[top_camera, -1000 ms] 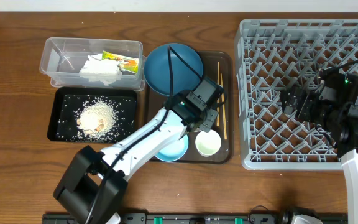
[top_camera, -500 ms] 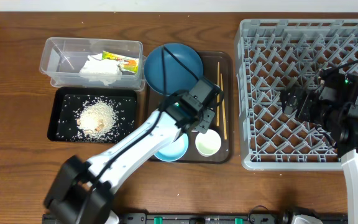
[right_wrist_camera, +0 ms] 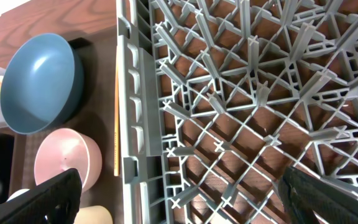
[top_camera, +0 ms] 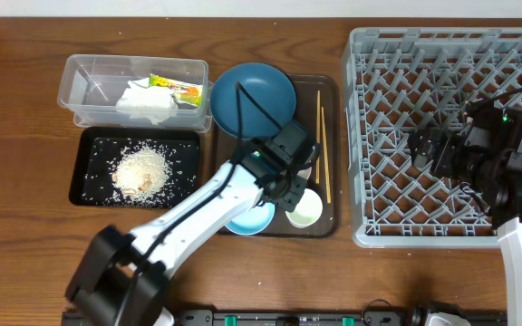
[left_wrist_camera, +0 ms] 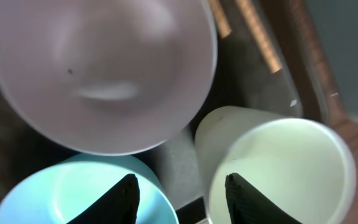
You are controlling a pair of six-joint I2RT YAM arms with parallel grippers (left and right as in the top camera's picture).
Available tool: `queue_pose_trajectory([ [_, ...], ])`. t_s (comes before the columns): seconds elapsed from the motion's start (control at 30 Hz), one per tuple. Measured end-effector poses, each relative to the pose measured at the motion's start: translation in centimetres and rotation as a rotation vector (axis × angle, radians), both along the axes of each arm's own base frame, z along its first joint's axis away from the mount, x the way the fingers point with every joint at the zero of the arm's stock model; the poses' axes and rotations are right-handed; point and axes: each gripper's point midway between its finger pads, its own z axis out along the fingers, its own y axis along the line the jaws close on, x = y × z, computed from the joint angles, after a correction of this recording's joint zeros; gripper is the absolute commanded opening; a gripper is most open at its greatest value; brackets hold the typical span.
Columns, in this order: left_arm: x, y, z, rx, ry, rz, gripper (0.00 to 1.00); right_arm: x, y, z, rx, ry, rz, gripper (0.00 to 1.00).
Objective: Sort waste into correct bins and load items into the dishwasher rack
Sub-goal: 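Grasp the white cup with left gripper and lift it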
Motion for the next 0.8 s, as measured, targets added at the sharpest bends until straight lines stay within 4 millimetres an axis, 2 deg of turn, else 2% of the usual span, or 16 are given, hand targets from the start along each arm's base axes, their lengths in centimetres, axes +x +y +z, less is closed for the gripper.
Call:
queue_pose_trajectory([
  [0.07, -0.2, 0.1, -1.0, 0.017, 0.024, 0.000, 0.44, 0.0, 0.0, 0.0, 0.000, 0.000, 0.000, 0.99],
  [0.13, -0.4, 0.0, -1.6, 0.022, 0.046, 0.000, 0.36, 0.0, 0.0, 0.0, 0.000, 0.000, 0.000, 0.99],
  [0.23, -0.7, -0.1, -2.3, 0.024, 0.074, -0.008, 0.21, 0.0, 0.0, 0.0, 0.000, 0.001, 0.000, 0.99],
  [0.27, -0.8, -0.2, -2.5, 0.023, 0.084, -0.008, 0.19, 0.0, 0.0, 0.0, 0.000, 0.001, 0.000, 0.99],
  [0.33, -0.9, -0.3, -2.8, 0.022, 0.096, -0.007, 0.06, 0.0, 0.0, 0.0, 0.000, 0.001, 0.000, 0.99],
  [0.53, -1.0, -0.3, -2.7, 0.015, 0.105, 0.000, 0.06, 0.0, 0.1, 0.0, 0.005, -0.001, 0.005, 0.99],
  [0.63, -0.7, -0.4, -2.0, -0.025, 0.117, 0.025, 0.06, 0.0, 0.6, 0.2, 0.027, -0.006, 0.022, 0.99],
  [0.7, 0.0, -0.7, -0.6, -0.083, 0.113, 0.043, 0.06, 0.0, 1.1, 0.4, 0.051, -0.013, 0.043, 0.99],
  [0.8, 1.8, -1.3, 3.2, -0.237, 0.074, 0.068, 0.06, 0.1, 2.1, 0.9, 0.099, -0.032, 0.083, 0.99],
])
